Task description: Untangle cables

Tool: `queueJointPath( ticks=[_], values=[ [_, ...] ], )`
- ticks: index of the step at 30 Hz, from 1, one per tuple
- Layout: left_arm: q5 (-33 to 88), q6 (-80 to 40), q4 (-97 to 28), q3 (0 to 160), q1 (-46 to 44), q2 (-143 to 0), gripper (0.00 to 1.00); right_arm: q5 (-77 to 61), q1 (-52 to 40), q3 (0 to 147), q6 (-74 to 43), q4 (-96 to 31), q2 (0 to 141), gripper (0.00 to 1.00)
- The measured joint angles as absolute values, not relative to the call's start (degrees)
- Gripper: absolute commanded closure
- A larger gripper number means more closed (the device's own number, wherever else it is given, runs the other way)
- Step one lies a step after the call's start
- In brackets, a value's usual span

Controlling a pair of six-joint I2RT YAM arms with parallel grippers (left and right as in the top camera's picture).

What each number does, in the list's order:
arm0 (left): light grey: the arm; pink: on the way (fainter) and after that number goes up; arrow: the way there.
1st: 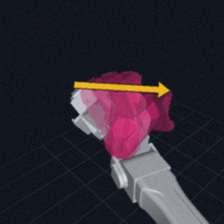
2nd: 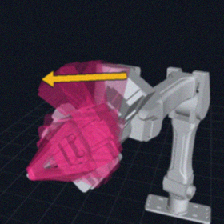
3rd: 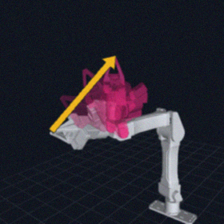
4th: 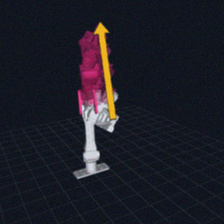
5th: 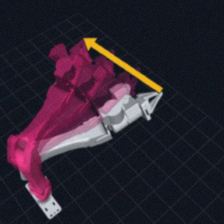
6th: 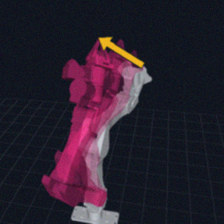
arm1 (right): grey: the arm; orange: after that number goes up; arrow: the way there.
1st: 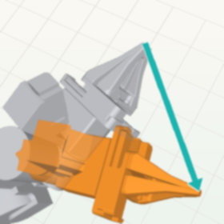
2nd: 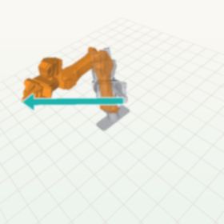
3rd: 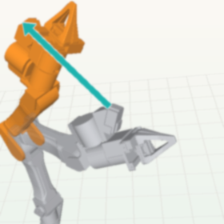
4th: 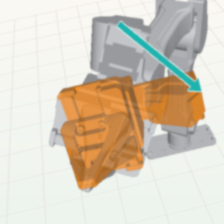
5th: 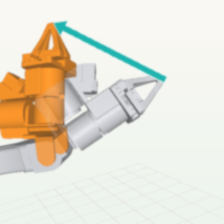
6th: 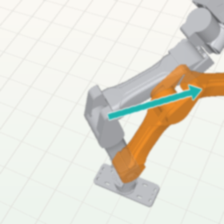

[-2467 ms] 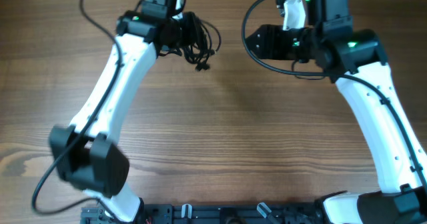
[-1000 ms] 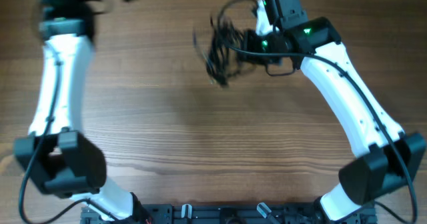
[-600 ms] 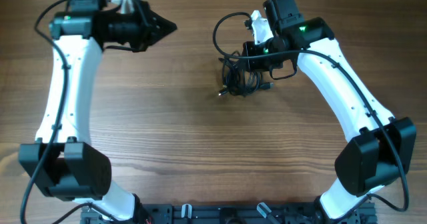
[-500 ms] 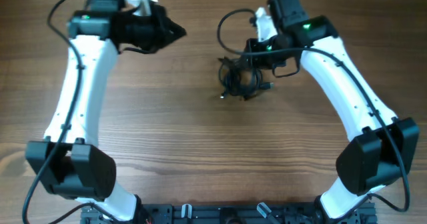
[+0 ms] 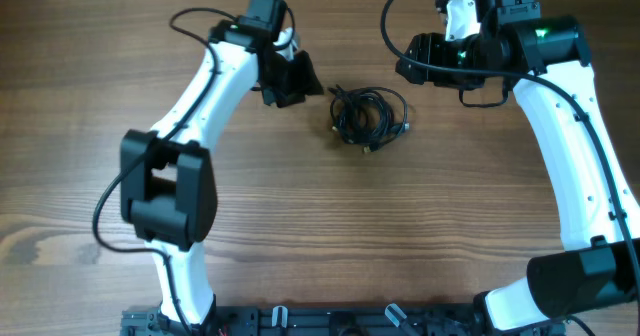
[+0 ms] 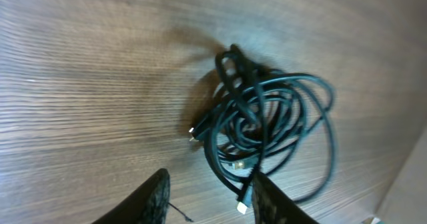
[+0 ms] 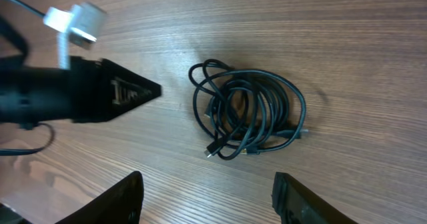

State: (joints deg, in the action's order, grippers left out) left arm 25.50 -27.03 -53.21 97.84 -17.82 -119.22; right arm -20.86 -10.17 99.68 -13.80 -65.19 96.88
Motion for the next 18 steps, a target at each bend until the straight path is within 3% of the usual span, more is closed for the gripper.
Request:
queueJointPath(
  ticks=[4, 7, 9, 18],
  values=[
    [25.32, -28.64, -51.53, 97.82, -20.82, -123.83, 0.74, -20.03, -10.17, 99.68, -13.8, -65.19, 96.88, 0.31],
    [25.26, -31.44, -46.65, 97.76, -22.37, -127.17, 0.83, -19.81, -10.17, 99.68, -13.78, -65.21, 96.88, 0.31],
    [25.26, -32.88, -44.01, 97.69, -22.65, -128.44, 0.96, -19.81, -10.17, 99.68, -13.8, -65.19, 96.88, 0.31],
    [27.24, -26.74, -42.15, 97.67, -21.06, -123.59, 0.96, -21.17, -10.24, 99.68, -11.86, -63.18, 96.9, 0.34]
  ],
)
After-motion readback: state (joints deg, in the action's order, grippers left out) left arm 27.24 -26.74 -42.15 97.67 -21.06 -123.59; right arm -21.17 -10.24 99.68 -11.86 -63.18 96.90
